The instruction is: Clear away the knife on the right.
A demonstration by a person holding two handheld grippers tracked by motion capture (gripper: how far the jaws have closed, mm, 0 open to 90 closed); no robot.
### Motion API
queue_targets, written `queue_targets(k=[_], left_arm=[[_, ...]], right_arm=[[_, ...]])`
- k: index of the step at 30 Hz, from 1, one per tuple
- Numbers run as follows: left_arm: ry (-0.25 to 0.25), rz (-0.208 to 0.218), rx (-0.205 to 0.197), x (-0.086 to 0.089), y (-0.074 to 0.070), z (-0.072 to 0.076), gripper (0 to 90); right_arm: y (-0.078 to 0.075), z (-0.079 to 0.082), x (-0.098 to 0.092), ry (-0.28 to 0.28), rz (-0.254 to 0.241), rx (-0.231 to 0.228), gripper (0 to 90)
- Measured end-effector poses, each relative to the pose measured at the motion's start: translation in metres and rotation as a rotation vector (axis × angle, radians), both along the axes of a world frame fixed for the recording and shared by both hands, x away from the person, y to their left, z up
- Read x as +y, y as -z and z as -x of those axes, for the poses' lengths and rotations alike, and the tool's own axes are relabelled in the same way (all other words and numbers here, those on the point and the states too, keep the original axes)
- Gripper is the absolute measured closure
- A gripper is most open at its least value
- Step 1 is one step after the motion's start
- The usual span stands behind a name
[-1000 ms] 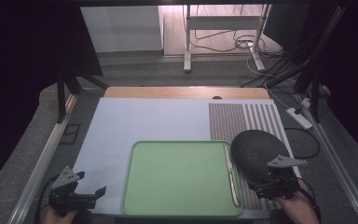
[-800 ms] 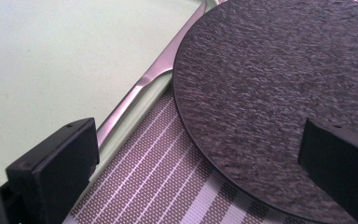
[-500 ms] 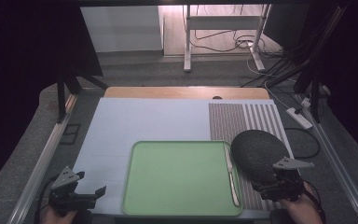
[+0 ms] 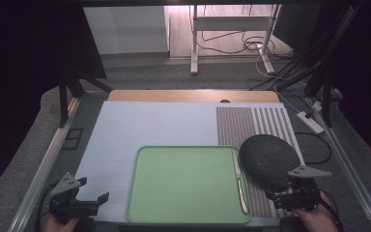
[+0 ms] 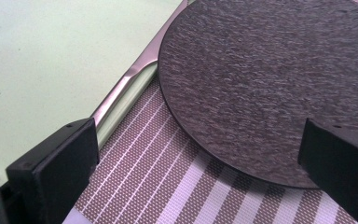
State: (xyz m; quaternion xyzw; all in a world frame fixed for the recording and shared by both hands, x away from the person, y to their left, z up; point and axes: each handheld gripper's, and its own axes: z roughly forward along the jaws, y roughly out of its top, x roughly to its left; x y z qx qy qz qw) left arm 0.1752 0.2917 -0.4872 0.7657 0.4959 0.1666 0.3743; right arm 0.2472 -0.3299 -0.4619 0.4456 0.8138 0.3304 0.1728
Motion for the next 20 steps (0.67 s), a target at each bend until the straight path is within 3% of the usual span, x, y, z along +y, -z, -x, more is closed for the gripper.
queue_targets(k=[20], left_arm=[[-0.002,0.021,-0.004,0.0022,-0.0001,0.0002,2.4]], right_arm=[[-0.0010,0.0060,-0.0068,0.025,-0.010,0.005,0.0]])
